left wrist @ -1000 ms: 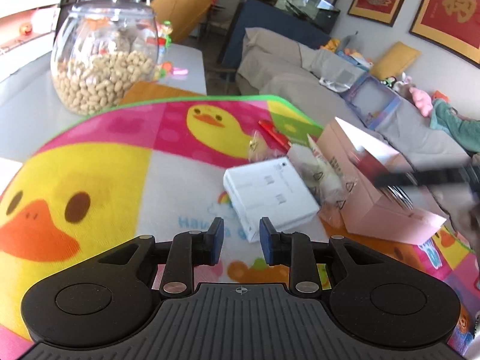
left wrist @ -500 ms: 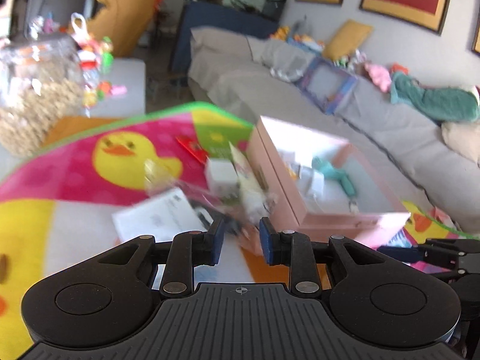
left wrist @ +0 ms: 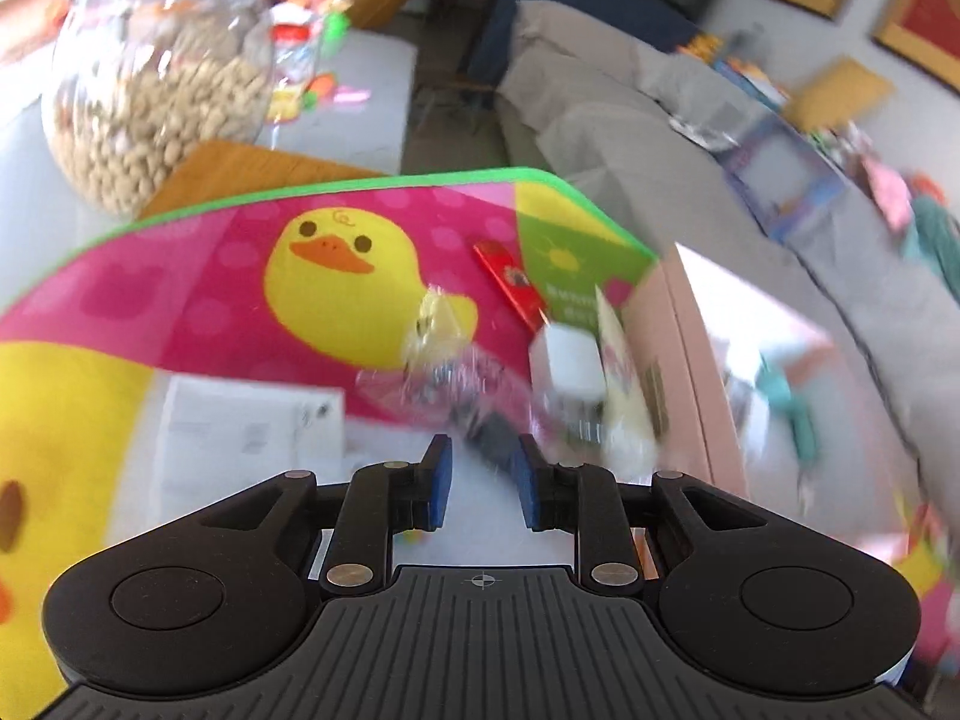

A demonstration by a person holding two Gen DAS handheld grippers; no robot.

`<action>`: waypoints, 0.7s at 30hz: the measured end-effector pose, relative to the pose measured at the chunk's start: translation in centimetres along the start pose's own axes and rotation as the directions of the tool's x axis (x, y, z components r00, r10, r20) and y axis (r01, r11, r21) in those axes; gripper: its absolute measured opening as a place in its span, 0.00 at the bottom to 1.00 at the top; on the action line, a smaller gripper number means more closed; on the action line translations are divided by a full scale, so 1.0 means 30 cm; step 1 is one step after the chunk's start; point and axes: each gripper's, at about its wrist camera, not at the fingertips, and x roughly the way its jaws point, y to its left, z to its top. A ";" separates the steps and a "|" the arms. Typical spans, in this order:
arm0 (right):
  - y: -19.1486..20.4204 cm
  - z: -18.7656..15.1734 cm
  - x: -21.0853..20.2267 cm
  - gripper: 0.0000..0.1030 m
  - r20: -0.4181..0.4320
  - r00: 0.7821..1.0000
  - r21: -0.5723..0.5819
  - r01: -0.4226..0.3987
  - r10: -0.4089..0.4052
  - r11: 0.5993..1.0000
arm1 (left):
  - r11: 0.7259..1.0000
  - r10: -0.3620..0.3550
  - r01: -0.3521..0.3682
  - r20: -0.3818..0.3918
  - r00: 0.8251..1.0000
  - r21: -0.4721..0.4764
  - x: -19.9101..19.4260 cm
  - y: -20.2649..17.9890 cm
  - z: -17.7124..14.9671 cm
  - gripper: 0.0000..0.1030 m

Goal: Organize rigid objects
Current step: 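Grasp the red lipstick tube from the mat with the right tool, then grasp bagged black cable with left tool while right tool carries lipstick toward box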

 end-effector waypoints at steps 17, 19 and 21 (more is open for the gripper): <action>0.012 -0.036 -0.013 0.67 0.033 0.999 -0.014 -0.013 0.013 1.000 | 0.948 0.072 -0.070 0.007 0.997 0.311 0.057 -0.122 -0.085 0.28; 0.011 -0.035 -0.013 0.67 0.033 0.999 -0.013 -0.014 0.015 1.000 | 0.928 0.051 -0.046 -0.003 0.999 0.371 -0.002 -0.110 -0.150 0.28; 0.010 -0.035 -0.011 0.68 0.033 0.999 -0.015 -0.015 0.015 1.000 | 0.910 0.037 -0.027 -0.016 0.999 0.414 -0.064 -0.090 -0.212 0.28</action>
